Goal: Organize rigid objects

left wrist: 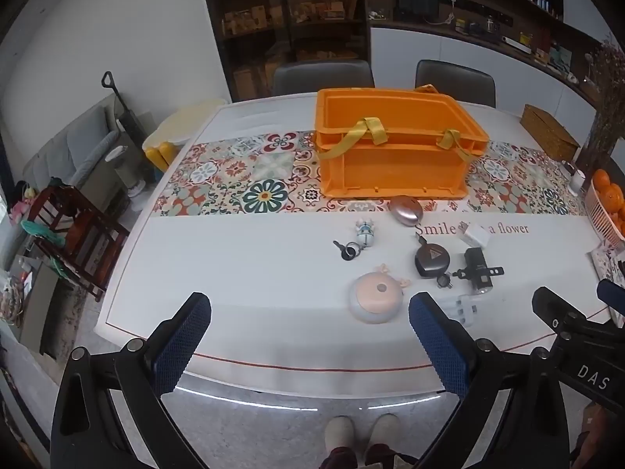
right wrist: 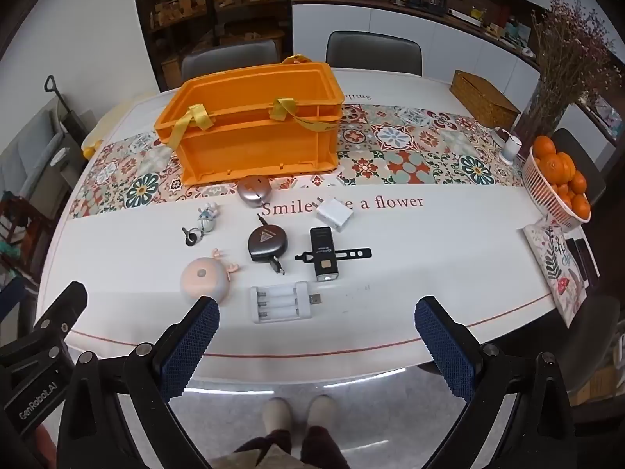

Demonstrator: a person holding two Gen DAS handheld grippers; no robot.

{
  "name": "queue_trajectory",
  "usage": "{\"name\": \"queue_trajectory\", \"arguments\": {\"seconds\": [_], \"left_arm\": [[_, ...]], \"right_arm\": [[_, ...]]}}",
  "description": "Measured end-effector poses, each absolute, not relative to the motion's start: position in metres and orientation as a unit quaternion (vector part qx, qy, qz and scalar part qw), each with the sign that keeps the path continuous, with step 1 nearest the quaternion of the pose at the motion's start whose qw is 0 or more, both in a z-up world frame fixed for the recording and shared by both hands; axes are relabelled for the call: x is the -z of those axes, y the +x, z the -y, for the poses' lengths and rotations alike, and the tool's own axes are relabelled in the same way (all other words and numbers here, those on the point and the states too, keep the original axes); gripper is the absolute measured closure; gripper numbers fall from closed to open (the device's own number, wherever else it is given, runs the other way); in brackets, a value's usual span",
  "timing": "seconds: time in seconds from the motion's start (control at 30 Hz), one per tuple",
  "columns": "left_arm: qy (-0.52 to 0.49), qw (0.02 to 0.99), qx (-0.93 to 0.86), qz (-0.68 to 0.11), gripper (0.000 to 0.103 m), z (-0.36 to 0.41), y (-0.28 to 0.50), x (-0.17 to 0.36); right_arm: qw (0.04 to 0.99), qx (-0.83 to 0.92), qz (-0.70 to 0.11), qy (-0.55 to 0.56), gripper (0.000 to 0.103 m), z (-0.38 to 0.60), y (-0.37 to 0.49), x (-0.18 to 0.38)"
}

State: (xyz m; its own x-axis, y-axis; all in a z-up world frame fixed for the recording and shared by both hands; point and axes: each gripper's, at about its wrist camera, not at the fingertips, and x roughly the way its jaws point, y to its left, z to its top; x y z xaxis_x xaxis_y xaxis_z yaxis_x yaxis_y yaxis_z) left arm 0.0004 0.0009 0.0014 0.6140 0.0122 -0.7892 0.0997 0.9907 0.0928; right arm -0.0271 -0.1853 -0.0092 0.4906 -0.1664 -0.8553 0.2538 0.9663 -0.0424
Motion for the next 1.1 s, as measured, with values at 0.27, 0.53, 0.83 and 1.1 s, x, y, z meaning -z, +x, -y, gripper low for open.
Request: {"name": "queue_trajectory", "arguments": {"seconds": [0.27, 0.53, 0.83, 1.1], "left_arm": [[0.058, 0.898, 0.027, -0.436, 0.0, -0.002, 0.001, -0.002], [0.061, 0.898, 0.036, -0.434, 0.0, 0.0, -0.003, -0.005], [0.065, 0.897, 0.038, -0.436, 0.0, 0.006, 0.003, -0.003], [0.063, 0.895, 0.044, -0.44, 0.0, 0.007, 0.005, 0.0]], "right_arm": [[0.862, 0.125, -0.489, 0.048, 0.001, 0.187, -0.025, 0.01], [0.863, 0.125, -0.486, 0.051, 0.001, 0.189, -0.024, 0.012], [0.864, 0.125, -0.485, 0.05, 0.001, 0.191, -0.024, 0.011], [0.864, 0.127, -0.485, 0.05, 0.001, 0.193, -0.021, 0.011]]}}
